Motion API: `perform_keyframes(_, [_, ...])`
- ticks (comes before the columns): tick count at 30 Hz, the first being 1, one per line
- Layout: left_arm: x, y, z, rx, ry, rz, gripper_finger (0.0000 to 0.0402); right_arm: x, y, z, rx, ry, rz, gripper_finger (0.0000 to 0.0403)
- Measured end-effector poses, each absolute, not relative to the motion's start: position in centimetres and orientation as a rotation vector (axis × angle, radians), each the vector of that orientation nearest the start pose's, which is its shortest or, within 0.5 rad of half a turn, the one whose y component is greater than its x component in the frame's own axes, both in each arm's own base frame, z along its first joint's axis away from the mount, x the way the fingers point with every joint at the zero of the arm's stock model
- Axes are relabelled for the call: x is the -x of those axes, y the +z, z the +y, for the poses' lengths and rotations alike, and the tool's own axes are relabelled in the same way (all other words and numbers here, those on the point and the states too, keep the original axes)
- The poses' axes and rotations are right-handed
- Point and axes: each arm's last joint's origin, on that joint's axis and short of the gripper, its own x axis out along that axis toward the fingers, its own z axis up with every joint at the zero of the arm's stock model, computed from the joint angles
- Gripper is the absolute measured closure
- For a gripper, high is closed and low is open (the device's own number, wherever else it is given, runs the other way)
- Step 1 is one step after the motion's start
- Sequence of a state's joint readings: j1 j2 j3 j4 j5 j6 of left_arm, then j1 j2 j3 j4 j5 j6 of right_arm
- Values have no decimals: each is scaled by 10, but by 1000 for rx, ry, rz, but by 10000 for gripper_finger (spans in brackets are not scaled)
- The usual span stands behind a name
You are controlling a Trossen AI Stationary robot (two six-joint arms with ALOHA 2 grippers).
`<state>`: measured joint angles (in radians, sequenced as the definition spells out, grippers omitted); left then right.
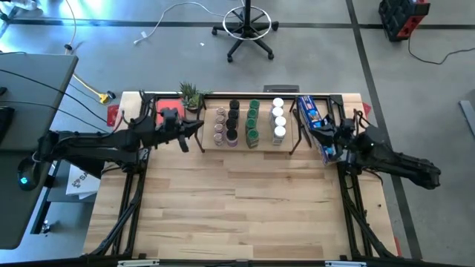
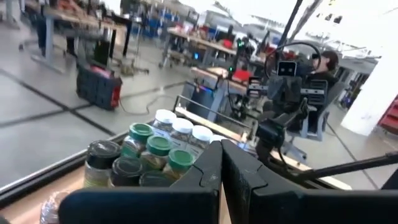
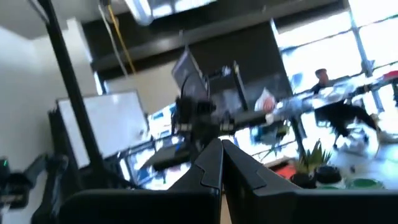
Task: Shelf spices
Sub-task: Return to Home Position
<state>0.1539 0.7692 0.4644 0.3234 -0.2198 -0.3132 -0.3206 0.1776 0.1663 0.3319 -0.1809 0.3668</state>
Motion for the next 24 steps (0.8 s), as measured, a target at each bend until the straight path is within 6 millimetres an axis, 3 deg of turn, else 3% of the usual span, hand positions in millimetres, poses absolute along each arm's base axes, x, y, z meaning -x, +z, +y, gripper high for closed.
perform_keyframes(4, [-164, 254, 33, 278, 392, -124, 401, -93, 228, -27, -287, -116, -369, 403])
perform_keyframes(10, [-133, 235, 29, 337, 429, -152, 401, -87, 226, -25, -299, -118, -415, 403])
perform_keyframes(19, [-90, 230, 24, 352, 488, -147, 401, -82, 219, -23, -291, -132, -369, 403])
perform_keyframes(24, [-79, 217, 22, 317, 499, -28, 401, -83, 215, -24, -261, -146, -318, 403])
